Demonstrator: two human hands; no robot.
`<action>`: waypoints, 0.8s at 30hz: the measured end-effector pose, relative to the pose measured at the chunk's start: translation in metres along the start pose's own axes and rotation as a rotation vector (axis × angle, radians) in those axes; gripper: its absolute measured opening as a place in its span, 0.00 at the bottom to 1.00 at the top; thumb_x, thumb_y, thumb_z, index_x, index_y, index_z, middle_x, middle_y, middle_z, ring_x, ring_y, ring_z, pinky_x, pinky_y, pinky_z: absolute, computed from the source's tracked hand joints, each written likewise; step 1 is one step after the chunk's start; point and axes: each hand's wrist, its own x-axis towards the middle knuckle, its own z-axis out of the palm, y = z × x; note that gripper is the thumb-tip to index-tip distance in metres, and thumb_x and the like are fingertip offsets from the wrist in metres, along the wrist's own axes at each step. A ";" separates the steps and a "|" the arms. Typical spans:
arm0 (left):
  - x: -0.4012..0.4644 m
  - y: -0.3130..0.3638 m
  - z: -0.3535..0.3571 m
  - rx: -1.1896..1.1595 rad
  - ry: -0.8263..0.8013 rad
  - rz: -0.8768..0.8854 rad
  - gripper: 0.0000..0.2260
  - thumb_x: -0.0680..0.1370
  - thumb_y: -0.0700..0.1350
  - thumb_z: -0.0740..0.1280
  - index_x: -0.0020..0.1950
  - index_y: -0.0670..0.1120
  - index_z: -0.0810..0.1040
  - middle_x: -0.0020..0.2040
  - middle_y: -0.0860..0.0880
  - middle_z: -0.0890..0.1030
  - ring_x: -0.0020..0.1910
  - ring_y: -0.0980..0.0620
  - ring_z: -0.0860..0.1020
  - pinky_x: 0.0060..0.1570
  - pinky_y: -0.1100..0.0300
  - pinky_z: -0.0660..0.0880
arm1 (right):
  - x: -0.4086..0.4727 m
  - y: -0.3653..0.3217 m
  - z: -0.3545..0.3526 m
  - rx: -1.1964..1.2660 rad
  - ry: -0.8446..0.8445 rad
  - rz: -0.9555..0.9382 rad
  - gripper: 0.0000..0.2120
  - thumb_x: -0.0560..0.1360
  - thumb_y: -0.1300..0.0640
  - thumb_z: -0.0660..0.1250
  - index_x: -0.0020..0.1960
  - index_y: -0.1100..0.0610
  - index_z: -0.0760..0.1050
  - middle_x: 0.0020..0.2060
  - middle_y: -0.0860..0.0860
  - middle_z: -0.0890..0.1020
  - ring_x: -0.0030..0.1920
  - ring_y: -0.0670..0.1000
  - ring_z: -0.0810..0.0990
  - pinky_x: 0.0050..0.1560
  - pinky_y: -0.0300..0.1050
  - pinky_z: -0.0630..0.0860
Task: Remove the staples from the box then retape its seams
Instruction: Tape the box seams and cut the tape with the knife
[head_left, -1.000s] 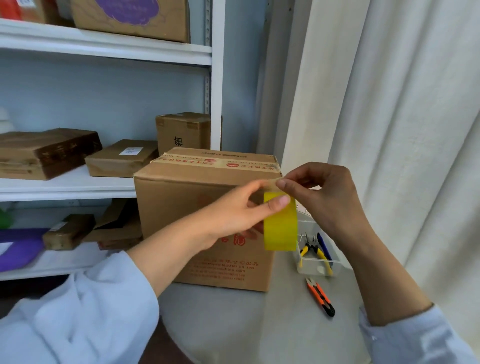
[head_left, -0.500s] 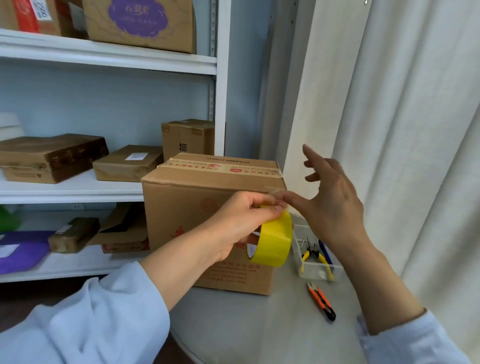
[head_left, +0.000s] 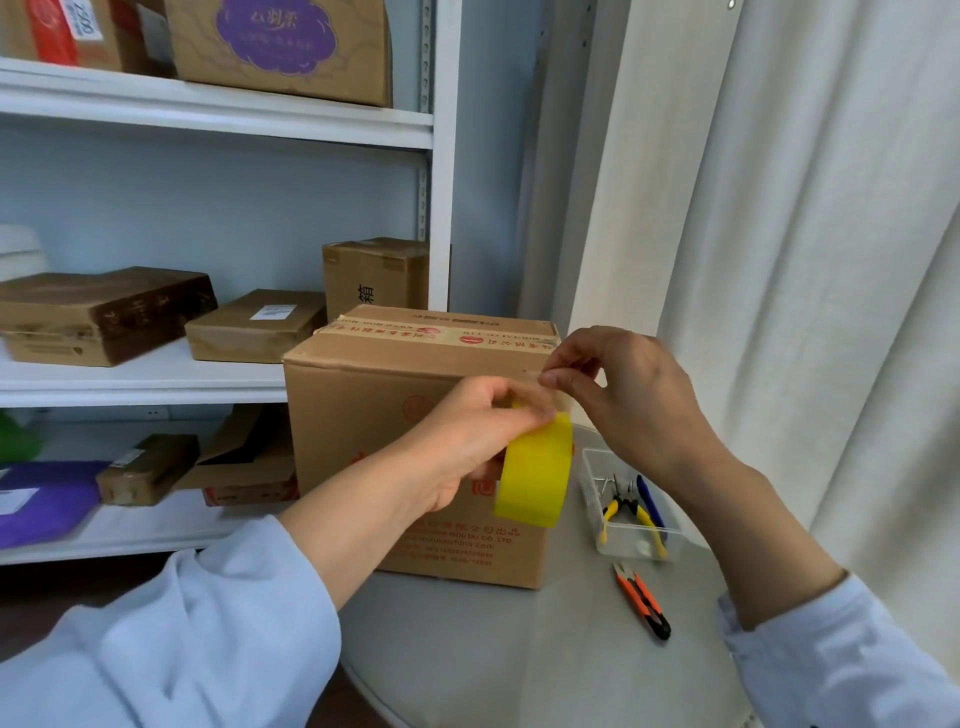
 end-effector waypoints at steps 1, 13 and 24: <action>0.001 0.000 -0.001 -0.020 0.009 -0.015 0.07 0.75 0.46 0.70 0.53 0.49 0.80 0.54 0.45 0.82 0.55 0.46 0.80 0.54 0.46 0.77 | 0.001 0.000 0.000 -0.005 -0.008 -0.013 0.03 0.75 0.54 0.68 0.44 0.53 0.80 0.38 0.43 0.78 0.41 0.46 0.74 0.42 0.45 0.73; 0.005 -0.011 0.013 -0.103 0.047 -0.045 0.06 0.76 0.48 0.70 0.49 0.47 0.79 0.45 0.46 0.82 0.43 0.49 0.81 0.41 0.56 0.79 | 0.015 0.015 0.004 -0.007 -0.033 -0.011 0.03 0.75 0.55 0.69 0.45 0.53 0.81 0.40 0.44 0.79 0.42 0.45 0.73 0.44 0.46 0.74; 0.011 -0.018 0.025 -0.282 0.035 -0.045 0.10 0.78 0.47 0.65 0.55 0.44 0.80 0.49 0.41 0.84 0.52 0.43 0.82 0.51 0.51 0.78 | 0.028 0.020 -0.002 0.027 -0.100 -0.047 0.05 0.76 0.54 0.68 0.45 0.55 0.80 0.42 0.44 0.80 0.40 0.42 0.74 0.42 0.35 0.74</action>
